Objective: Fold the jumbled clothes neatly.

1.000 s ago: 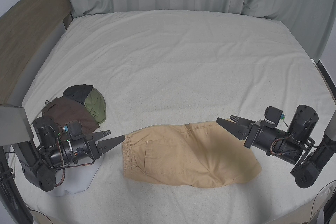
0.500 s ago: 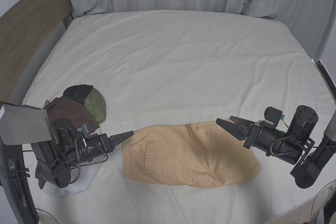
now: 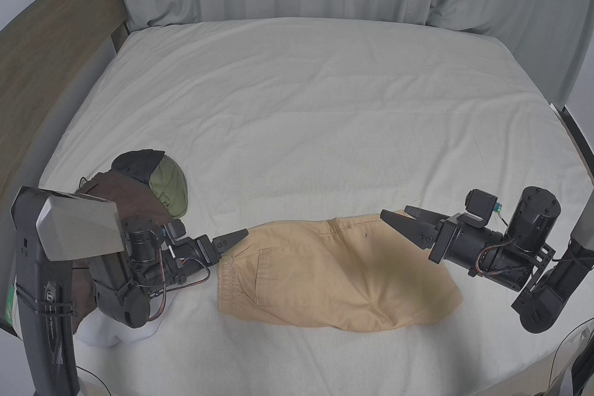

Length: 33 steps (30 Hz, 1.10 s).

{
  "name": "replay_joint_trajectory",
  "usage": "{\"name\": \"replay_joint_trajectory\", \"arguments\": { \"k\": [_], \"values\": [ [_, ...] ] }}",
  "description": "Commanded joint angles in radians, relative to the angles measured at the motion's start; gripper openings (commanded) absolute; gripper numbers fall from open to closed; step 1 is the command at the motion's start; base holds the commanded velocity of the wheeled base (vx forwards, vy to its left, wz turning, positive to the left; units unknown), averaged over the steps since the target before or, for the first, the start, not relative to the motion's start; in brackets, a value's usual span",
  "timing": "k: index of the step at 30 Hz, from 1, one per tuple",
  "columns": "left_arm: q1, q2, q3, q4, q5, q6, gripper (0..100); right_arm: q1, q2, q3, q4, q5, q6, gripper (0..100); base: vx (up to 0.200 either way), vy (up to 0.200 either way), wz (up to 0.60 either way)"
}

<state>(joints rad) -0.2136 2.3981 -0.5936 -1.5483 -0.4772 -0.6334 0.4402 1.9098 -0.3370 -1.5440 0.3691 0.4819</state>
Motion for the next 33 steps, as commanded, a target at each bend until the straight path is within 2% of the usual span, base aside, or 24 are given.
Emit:
{"name": "replay_joint_trajectory", "arguments": {
  "k": [1,12,17,20,25,30,33],
  "values": [
    [-0.001,0.072,-0.054,-0.001,0.04,-0.002,100,-0.001,0.002,-0.005,-0.001,0.001,0.001,100,0.0,0.0,0.0],
    [0.0,0.078,-0.06,-0.001,0.049,-0.002,100,0.0,0.003,-0.008,-0.001,0.001,0.001,100,0.0,0.0,0.0],
    [0.016,0.058,-0.054,-0.004,0.055,0.003,100,0.0,0.002,-0.007,-0.001,0.001,0.001,100,0.0,0.0,0.0],
    [0.056,0.041,-0.043,-0.004,0.062,0.004,100,0.002,0.003,-0.005,-0.001,-0.001,0.001,100,0.0,0.0,0.0],
    [0.053,0.069,-0.028,-0.003,0.062,0.009,100,0.005,0.008,-0.004,-0.001,-0.001,0.001,100,0.0,0.0,0.0],
    [0.046,0.121,-0.017,-0.003,0.06,0.087,100,0.005,0.006,-0.002,-0.001,-0.001,0.001,100,0.0,0.0,0.0],
    [0.039,0.133,-0.011,-0.003,0.06,0.092,100,0.005,0.008,0.0,-0.001,-0.001,0.001,100,0.0,0.0,0.0]
  ]
}}
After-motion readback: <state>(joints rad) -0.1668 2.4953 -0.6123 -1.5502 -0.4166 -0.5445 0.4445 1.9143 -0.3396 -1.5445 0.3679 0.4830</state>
